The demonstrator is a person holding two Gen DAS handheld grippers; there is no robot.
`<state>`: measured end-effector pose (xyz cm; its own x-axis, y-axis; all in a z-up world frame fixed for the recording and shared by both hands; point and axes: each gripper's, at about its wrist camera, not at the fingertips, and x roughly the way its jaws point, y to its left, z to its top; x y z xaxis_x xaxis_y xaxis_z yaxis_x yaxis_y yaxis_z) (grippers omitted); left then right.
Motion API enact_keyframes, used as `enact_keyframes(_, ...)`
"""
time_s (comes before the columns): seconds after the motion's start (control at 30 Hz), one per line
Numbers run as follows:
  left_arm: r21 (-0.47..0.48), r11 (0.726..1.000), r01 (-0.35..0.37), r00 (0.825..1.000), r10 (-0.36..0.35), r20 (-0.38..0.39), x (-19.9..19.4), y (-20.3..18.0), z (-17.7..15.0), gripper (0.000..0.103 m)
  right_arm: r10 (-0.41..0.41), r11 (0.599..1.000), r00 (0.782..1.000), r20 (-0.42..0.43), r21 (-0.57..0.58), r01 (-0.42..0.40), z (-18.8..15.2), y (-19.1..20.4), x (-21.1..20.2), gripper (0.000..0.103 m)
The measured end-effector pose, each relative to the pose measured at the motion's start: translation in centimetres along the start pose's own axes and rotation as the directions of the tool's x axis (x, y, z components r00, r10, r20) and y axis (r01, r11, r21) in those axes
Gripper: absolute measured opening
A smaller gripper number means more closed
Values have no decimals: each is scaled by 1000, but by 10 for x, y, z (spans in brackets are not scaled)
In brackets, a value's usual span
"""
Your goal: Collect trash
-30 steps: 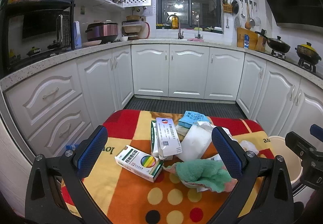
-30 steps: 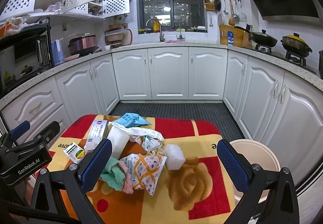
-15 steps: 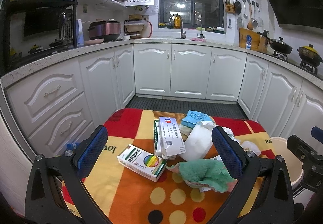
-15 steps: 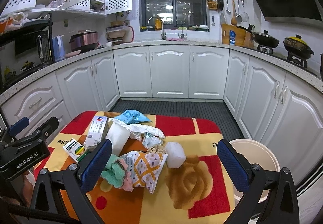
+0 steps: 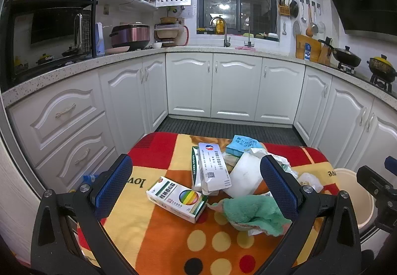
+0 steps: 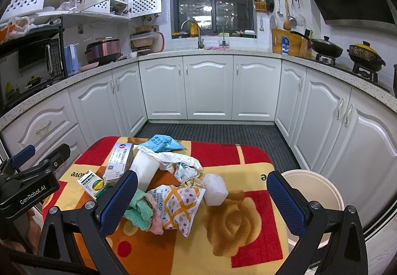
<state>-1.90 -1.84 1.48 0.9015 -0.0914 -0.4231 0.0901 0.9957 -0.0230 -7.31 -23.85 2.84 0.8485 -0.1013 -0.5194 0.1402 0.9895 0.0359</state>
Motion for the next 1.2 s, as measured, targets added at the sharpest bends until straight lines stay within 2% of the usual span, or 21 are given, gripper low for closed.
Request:
enact_keyframes(0.37,-1,1000,-15,1000,15,-14,7,10,-5,102,-2,1000,1000,-6,0,2,-1,-2,1,103)
enact_keyframes(1.2,-18,999,-40,998,38,-58,17,18,-9,102,-6,999,996,-91,-41,2,-10,-1,21,103)
